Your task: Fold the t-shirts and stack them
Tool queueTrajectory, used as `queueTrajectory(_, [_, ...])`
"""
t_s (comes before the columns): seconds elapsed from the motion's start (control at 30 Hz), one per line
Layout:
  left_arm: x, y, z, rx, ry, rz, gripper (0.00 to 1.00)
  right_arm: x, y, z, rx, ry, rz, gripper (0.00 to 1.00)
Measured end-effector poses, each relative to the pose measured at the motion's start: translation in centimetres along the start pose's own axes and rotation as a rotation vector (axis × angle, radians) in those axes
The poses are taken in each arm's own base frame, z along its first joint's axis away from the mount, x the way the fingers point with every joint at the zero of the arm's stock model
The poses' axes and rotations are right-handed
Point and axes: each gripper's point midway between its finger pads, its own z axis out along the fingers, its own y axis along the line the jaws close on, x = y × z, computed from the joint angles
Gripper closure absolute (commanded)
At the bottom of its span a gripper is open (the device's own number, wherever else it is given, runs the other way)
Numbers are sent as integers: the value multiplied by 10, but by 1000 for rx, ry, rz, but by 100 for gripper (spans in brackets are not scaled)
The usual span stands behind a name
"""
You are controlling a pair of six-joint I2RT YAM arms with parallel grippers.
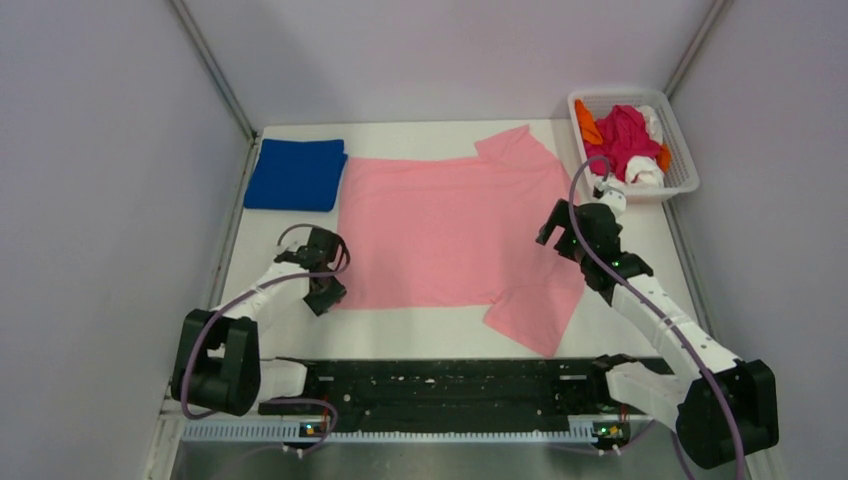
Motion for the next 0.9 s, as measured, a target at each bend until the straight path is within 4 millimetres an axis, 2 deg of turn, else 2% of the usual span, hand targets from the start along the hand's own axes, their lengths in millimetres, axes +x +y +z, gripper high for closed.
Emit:
queueTrajectory(0.07, [0,0,2,-4,3,2,70,0,0,0,1,1,0,1])
queueTrajectory(0.23, [-2,-7,4,19,-5,-4,98,2,-3,-2,11,7,-1,1])
queueTrajectory(0.53, [-4,-12,4,43,-6,12,100,10,-9,-9,35,36,-13,1])
queueTrajectory(0.67, [-5,-11,3,46,-13,14,100,37,-8,-19,50,115,-80,1])
queueTrajectory(0.8, [-8,-11,0,55,-25,12,100,80,-2,-43,43,250,-198,2])
queueTrajectory(0.9, [-9,-10,0,55,-28,16,100,112,-6,-65,56,362,-257,2])
